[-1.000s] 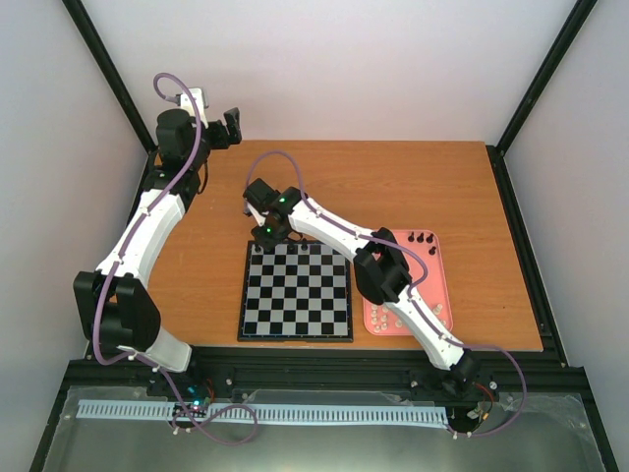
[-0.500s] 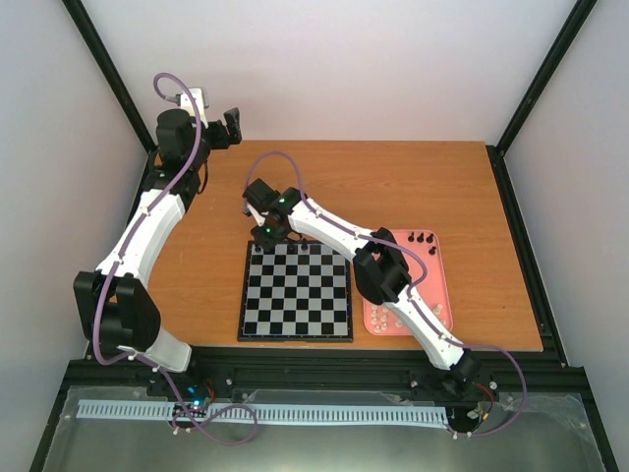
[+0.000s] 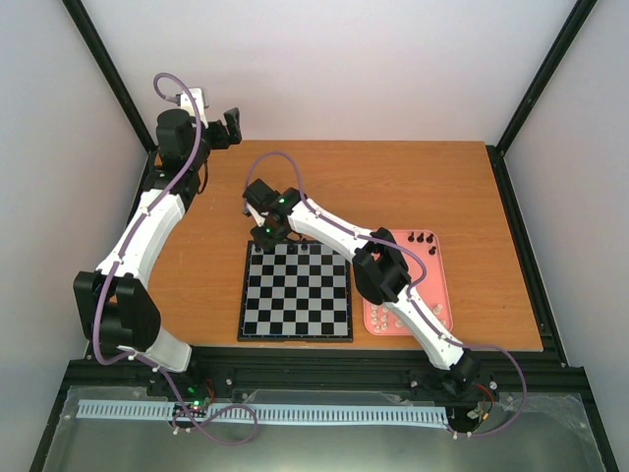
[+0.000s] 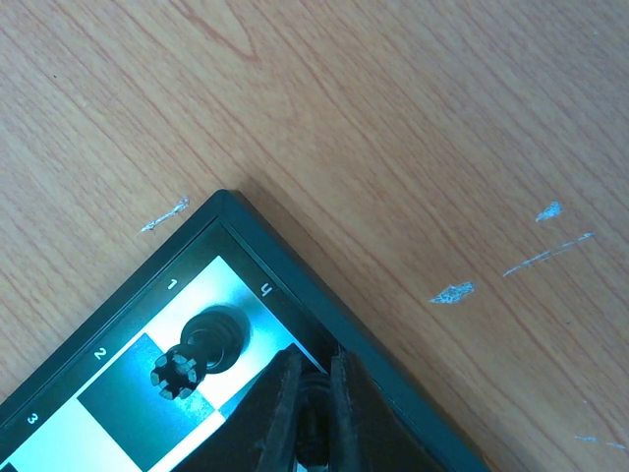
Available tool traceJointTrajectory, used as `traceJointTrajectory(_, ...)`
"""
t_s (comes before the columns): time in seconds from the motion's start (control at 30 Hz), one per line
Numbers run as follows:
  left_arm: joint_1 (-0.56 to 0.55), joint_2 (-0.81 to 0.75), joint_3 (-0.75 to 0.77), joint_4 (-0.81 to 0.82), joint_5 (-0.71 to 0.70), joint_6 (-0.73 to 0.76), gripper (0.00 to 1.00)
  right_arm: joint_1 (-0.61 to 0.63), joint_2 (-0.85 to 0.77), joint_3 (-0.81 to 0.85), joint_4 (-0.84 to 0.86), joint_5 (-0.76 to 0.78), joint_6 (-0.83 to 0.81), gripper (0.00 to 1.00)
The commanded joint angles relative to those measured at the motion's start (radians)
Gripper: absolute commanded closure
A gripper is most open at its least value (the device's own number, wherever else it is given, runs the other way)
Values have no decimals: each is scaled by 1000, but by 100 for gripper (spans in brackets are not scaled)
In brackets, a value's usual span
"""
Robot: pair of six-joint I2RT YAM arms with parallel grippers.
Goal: Set up the chess pieces on the board
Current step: Place the chess piece on the chessboard.
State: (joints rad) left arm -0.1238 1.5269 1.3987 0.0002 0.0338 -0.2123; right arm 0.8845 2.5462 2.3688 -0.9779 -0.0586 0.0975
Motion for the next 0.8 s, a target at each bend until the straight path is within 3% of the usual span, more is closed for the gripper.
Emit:
traceJointTrajectory(0.0, -1, -1, 35, 12, 2, 10, 0, 10, 17, 29, 0, 0, -1, 87)
traceJointTrajectory(0.77, -1, 13, 41, 12, 4, 5, 0, 16, -8, 5, -25, -18, 1, 84)
